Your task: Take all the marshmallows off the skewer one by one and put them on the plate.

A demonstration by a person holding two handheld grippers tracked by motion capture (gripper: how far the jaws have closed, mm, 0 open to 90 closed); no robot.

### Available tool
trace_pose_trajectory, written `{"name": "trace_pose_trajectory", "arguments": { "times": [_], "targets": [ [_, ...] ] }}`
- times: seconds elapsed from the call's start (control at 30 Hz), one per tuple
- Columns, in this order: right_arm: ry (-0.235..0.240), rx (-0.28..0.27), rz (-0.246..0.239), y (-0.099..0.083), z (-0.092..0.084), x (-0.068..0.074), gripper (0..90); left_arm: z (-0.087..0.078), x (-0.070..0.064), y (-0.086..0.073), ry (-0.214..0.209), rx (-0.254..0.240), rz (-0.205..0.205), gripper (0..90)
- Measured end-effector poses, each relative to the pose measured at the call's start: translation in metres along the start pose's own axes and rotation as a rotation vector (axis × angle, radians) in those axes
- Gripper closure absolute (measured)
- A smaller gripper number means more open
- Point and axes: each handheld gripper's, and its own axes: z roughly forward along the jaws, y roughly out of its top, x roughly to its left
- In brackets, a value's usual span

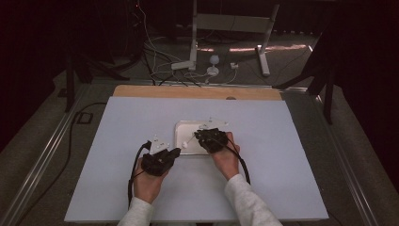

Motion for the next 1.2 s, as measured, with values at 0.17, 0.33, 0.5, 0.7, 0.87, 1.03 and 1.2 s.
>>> {"name": "trace_pose_trajectory", "arguments": {
  "times": [0.17,0.33,0.5,0.7,0.87,1.03,1.2],
  "targets": [
    [-0.041,-0.008,0.109,-0.006,-0.003,-0.028,84.1,-0.014,0.009,0.005,-0.001,-0.041,-0.024,90.0],
    [0.037,-0.029,0.103,-0.003,-0.008,-0.028,82.6,-0.007,0.007,0.002,-0.008,-0.026,-0.025,90.0],
    [0.122,-0.039,0.123,-0.005,-0.007,-0.025,81.5,-0.003,0.004,0.001,-0.014,-0.015,-0.016,90.0],
    [0.173,-0.043,0.112,-0.004,-0.007,-0.024,80.3,-0.002,0.006,0.000,-0.002,-0.016,-0.024,90.0],
    [0.213,-0.039,0.093,-0.005,-0.008,-0.022,76.8,-0.001,0.006,0.000,0.008,-0.016,-0.030,90.0],
    [0.157,-0.020,0.083,-0.005,-0.005,-0.022,71.4,-0.003,0.006,0.001,-0.025,-0.021,-0.032,90.0],
    [0.099,0.002,0.093,-0.006,-0.001,-0.023,74.2,-0.003,0.005,0.001,-0.033,-0.019,-0.032,90.0]
  ]
}}
